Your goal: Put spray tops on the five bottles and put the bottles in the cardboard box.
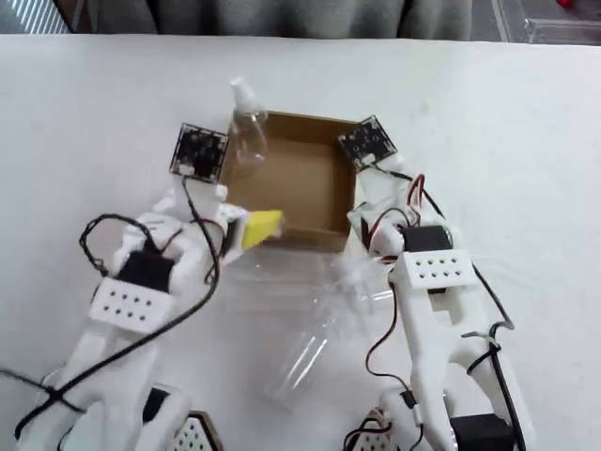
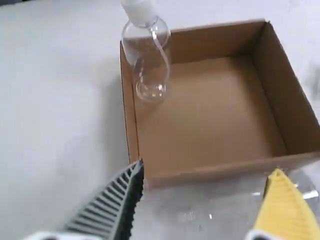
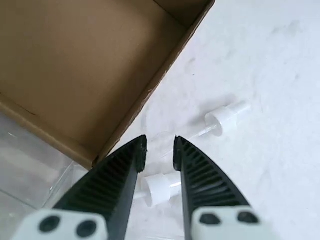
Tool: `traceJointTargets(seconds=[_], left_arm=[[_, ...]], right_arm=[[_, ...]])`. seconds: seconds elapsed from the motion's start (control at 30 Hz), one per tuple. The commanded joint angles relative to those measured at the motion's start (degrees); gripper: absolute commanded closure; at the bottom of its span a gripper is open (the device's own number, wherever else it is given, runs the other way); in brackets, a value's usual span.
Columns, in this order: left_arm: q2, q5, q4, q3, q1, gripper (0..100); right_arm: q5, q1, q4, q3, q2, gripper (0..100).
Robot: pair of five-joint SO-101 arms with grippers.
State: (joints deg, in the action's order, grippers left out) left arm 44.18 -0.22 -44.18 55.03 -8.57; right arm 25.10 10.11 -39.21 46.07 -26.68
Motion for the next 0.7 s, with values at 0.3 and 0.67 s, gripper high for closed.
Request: traceJointTargets(seconds=[0.3, 0.67], left_arm=[[20.6, 1.1, -19.2, 7.2, -0.7, 64], [24.0, -12.0, -11.4, 14.7, -0.6, 90]], right_arm=[[-0.4, -0.7, 0.4, 0.4, -2.2, 92.9], [-0.4, -10.4, -19.9, -11.3, -7.1, 93.0]])
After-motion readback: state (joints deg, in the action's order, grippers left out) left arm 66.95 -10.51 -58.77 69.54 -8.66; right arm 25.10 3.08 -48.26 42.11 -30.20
